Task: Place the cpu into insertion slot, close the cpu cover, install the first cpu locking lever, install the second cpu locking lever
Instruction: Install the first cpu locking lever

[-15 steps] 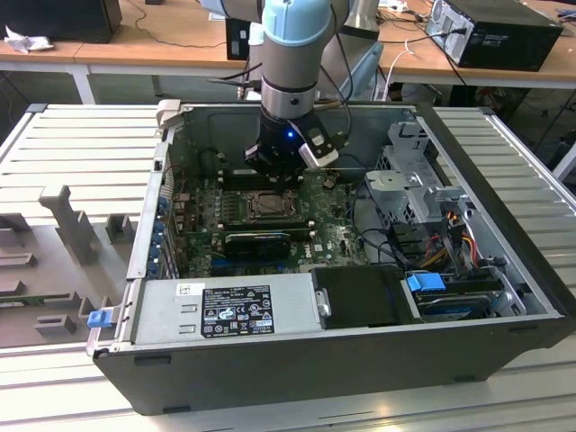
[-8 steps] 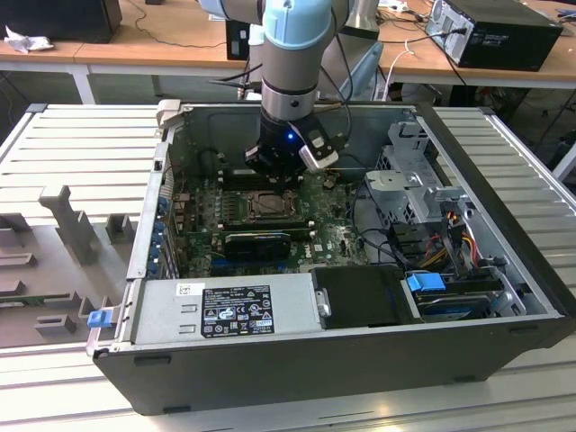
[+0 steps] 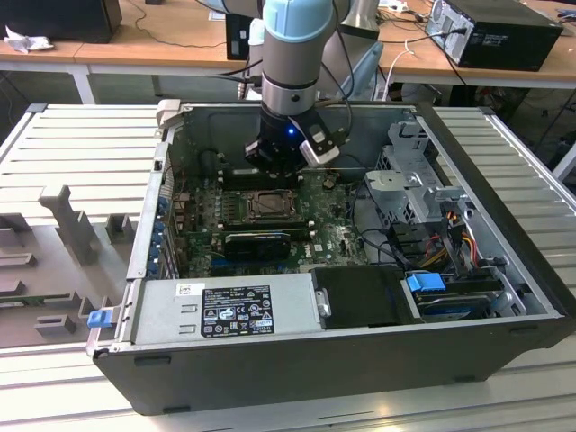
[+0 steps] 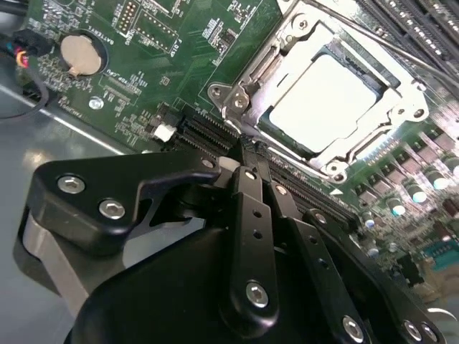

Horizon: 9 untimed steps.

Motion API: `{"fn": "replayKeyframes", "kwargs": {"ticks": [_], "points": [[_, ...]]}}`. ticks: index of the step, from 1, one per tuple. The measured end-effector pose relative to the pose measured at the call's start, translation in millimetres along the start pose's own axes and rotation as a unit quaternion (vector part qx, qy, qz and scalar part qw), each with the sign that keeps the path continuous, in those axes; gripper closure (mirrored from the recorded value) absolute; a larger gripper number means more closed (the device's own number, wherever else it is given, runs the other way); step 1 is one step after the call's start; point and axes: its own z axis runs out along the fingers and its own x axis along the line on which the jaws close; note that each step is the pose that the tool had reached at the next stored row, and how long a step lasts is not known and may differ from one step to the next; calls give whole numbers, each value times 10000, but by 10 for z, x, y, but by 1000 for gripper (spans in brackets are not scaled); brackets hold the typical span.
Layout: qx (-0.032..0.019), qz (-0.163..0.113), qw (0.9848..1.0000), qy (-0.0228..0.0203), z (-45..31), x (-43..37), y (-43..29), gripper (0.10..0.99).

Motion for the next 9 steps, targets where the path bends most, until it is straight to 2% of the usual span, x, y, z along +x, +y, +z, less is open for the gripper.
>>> {"fn": "replayKeyframes", "kwargs": {"ticks": [9], "points": [[-3,0,10000,1,-20,6,-68,980]]}}
